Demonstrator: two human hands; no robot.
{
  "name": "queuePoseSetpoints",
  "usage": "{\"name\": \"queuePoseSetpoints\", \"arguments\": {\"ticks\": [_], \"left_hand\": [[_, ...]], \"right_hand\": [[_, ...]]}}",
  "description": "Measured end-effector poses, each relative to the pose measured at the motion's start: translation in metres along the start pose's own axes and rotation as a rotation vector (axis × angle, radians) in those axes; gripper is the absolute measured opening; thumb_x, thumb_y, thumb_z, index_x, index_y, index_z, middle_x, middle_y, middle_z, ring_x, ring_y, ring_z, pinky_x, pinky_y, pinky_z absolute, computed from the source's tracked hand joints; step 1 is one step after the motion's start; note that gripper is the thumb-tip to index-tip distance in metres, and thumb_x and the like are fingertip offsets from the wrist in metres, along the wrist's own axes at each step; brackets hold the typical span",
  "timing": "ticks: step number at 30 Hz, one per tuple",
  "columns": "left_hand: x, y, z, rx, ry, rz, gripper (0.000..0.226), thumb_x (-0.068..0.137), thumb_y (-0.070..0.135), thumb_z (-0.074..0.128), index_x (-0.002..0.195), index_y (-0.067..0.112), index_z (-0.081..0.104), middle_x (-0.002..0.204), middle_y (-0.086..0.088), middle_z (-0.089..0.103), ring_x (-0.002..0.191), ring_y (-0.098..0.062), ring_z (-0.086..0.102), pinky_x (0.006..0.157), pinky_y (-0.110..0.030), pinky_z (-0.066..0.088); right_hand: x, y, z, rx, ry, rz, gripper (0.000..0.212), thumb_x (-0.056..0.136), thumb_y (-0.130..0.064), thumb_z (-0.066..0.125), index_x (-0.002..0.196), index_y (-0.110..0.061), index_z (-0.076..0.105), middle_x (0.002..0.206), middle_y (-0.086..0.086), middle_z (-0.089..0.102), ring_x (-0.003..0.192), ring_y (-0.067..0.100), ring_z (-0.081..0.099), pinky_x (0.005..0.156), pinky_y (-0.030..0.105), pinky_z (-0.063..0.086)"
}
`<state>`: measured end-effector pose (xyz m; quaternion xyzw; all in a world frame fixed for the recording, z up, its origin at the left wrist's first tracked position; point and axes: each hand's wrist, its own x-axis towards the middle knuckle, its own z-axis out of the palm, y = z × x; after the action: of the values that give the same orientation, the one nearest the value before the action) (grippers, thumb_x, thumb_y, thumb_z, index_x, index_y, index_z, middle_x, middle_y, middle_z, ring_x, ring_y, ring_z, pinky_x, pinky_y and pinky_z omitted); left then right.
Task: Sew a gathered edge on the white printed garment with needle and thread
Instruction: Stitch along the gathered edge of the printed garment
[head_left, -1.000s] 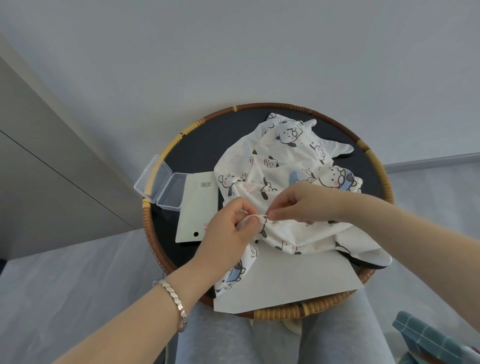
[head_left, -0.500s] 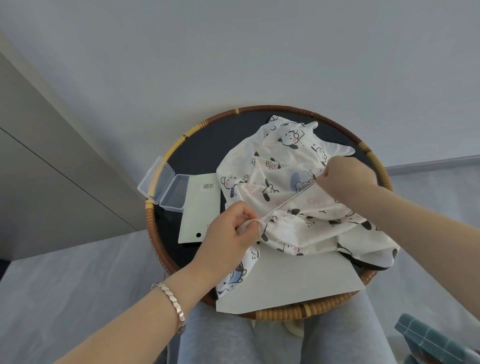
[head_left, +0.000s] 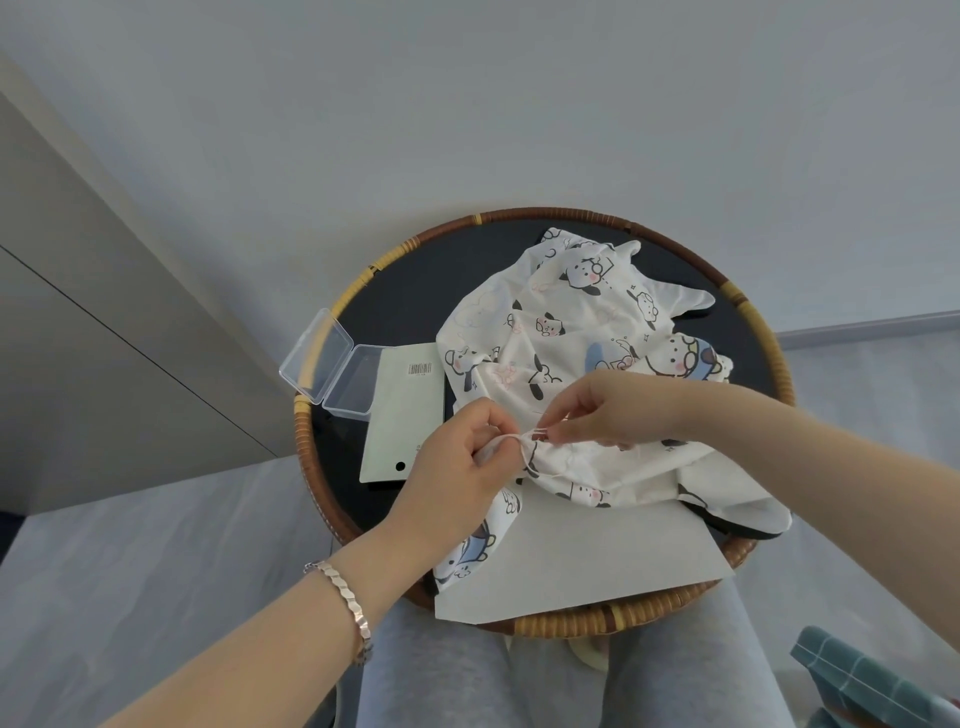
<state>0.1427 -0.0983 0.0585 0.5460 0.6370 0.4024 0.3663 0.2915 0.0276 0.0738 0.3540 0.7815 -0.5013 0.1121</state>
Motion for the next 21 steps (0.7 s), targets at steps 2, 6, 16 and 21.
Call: {"name": "queuePoseSetpoints", "arguments": {"ticks": [2, 6, 16, 21], "left_hand": [[0.0, 0.001, 0.0, 0.004, -0.014, -0.003, 0.007, 0.089, 0.012, 0.054, 0.082, 0.009, 0.053, 0.042, 0.017, 0.045, 0.042, 0.0, 0.039, 0.047, -0.008, 0.032], [0.0, 0.001, 0.0, -0.005, -0.022, -0.006, 0.008, 0.089, 0.01, 0.054, 0.081, 0.01, 0.053, 0.043, 0.017, 0.047, 0.042, 0.001, 0.039, 0.047, -0.008, 0.031], [0.0, 0.0, 0.0, -0.03, -0.038, -0.04, 0.01, 0.088, 0.01, 0.055, 0.079, 0.012, 0.053, 0.046, 0.017, 0.053, 0.045, 0.004, 0.044, 0.05, -0.007, 0.034], [0.0, 0.003, 0.0, -0.031, -0.033, -0.025, 0.012, 0.088, 0.01, 0.056, 0.077, 0.014, 0.052, 0.045, 0.018, 0.053, 0.045, 0.004, 0.045, 0.049, -0.006, 0.034]], "right_hand": [[-0.001, 0.004, -0.003, -0.002, 0.001, 0.018, 0.016, 0.093, -0.025, 0.053, 0.097, -0.033, 0.066, 0.053, -0.005, 0.033, 0.048, 0.011, 0.031, 0.049, 0.02, 0.034], [0.001, 0.016, -0.009, 0.013, 0.07, 0.04, 0.027, 0.093, -0.016, 0.05, 0.099, -0.036, 0.066, 0.05, -0.006, 0.031, 0.042, 0.009, 0.028, 0.043, 0.015, 0.03], [0.012, 0.023, -0.007, -0.137, 0.451, 0.144, 0.021, 0.091, -0.025, 0.053, 0.081, -0.014, 0.068, 0.062, -0.003, 0.054, 0.05, 0.011, 0.045, 0.049, 0.019, 0.041], [0.016, 0.038, -0.033, -0.354, 0.803, 0.552, 0.025, 0.088, -0.008, 0.042, 0.063, -0.009, 0.044, 0.059, 0.005, 0.044, 0.051, 0.021, 0.041, 0.051, 0.025, 0.033]]}}
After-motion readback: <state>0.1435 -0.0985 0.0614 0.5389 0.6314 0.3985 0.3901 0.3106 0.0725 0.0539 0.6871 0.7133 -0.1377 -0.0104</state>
